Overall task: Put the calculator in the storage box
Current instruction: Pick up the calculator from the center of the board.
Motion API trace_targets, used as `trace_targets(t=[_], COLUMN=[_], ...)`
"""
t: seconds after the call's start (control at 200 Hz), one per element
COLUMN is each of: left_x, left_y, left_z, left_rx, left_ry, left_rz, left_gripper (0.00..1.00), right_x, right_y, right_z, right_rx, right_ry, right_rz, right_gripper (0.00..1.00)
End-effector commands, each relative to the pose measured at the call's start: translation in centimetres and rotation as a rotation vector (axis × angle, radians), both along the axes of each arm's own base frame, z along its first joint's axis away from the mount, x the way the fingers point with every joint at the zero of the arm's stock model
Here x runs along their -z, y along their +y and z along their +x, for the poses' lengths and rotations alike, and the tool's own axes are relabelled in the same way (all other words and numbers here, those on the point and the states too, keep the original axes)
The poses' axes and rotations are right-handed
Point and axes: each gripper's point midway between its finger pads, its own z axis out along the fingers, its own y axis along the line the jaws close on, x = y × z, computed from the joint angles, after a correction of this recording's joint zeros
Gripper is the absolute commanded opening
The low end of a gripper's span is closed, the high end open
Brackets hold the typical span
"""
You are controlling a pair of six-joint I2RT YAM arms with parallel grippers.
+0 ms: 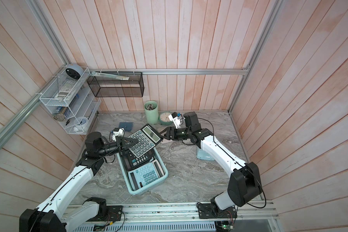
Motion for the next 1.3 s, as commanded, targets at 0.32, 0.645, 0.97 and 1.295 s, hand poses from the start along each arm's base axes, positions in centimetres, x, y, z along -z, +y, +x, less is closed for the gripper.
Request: trace_targets(t=[0.32,0.645,0.97,1.295], left_x=[0.2,2.3,4.1,6.4], left_y=[-2.1,-1.9,-0.3,2.3], left_z=[-2.5,-3.0,-2.8,-2.6], left_rx=[0.123,0.112,0.028,-0.057], left_ry=[-0.046,-0.002,0.021,0.075], left_rz=[-0.008,0.015,0.14,0.252], left_gripper=[0.0,0.0,0.58,0.73], right_x=[-2.9,-1.2,-0.4,1.0], right_y=[1.8,2.3,2.2,2.9], right_z=[-1.6,-3.8,-4.4,-5.8], right_rx=[-0.14,-0.164,-0.108,-0.083], right_ry=[0.055,0.07,0.057,0.075], right_rz=[0.163,0.114,0.068,0.031], right_gripper=[0.35,0.15,0.0,0.0])
